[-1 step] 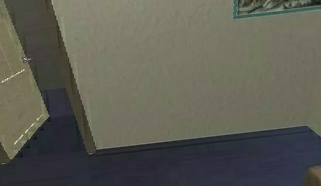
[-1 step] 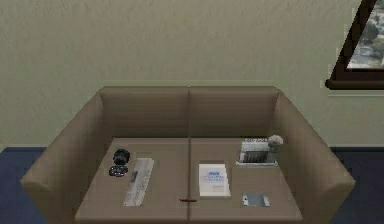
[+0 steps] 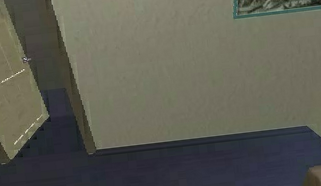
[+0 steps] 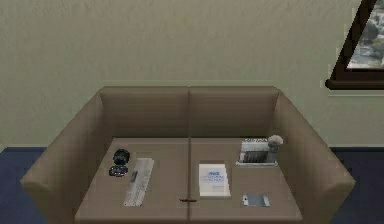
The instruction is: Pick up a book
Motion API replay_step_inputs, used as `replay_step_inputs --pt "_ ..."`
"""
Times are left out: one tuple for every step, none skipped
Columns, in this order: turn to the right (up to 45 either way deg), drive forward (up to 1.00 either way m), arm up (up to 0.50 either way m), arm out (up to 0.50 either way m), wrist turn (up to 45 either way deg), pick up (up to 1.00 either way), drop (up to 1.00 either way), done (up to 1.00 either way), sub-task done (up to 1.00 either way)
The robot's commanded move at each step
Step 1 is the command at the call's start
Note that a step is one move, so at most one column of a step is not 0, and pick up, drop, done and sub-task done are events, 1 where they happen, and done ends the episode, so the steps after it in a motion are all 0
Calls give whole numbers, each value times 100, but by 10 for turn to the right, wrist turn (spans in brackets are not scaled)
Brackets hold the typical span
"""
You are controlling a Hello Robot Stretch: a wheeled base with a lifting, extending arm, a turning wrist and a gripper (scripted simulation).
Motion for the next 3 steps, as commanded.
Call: replay_step_inputs --pt "0 0 0 42 0 0 0 0 0" --pt "0 0 0 0 450 0 0 0 0" --pt "0 0 0 0 450 0 0 0 0"
